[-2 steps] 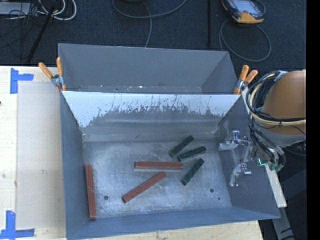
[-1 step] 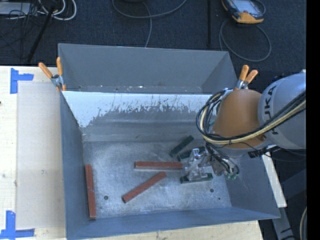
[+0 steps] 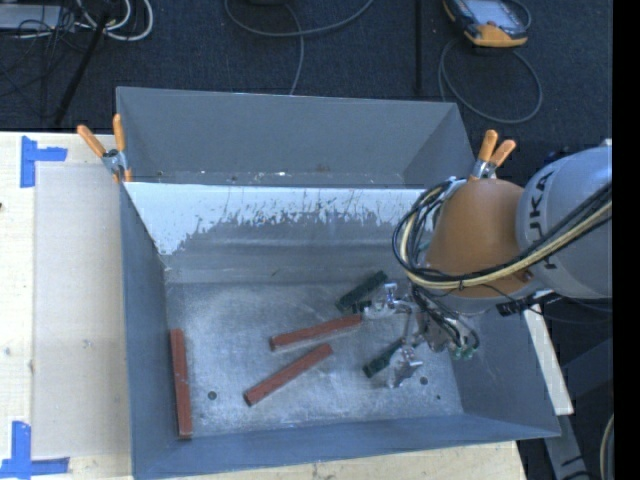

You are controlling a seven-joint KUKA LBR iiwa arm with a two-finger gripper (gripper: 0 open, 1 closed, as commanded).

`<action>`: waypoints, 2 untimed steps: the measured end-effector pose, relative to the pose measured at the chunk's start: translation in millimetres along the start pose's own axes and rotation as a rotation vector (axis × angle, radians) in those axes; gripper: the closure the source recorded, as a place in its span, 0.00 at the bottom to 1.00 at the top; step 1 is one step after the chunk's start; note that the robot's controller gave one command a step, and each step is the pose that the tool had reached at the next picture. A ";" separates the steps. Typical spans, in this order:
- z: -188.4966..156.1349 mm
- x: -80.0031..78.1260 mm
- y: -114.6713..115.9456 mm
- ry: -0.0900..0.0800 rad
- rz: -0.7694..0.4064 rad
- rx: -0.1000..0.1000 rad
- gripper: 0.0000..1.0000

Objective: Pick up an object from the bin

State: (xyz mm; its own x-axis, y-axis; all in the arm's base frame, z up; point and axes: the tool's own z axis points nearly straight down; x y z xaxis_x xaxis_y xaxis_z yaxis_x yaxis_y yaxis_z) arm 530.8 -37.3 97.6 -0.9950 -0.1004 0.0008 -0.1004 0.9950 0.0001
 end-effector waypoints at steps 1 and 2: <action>-0.7 -0.4 0.2 -0.001 -0.001 0.000 1.00; 0.0 0.0 0.0 0.000 -0.002 0.000 0.00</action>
Offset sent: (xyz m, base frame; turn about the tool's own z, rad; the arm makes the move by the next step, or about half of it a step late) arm 0.0000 0.0000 0.0000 0.0000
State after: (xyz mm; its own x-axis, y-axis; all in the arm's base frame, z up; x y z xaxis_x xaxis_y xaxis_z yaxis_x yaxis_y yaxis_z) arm 530.8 -37.3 97.6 -0.9948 -0.1022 0.0008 -0.1022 0.9948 -0.0001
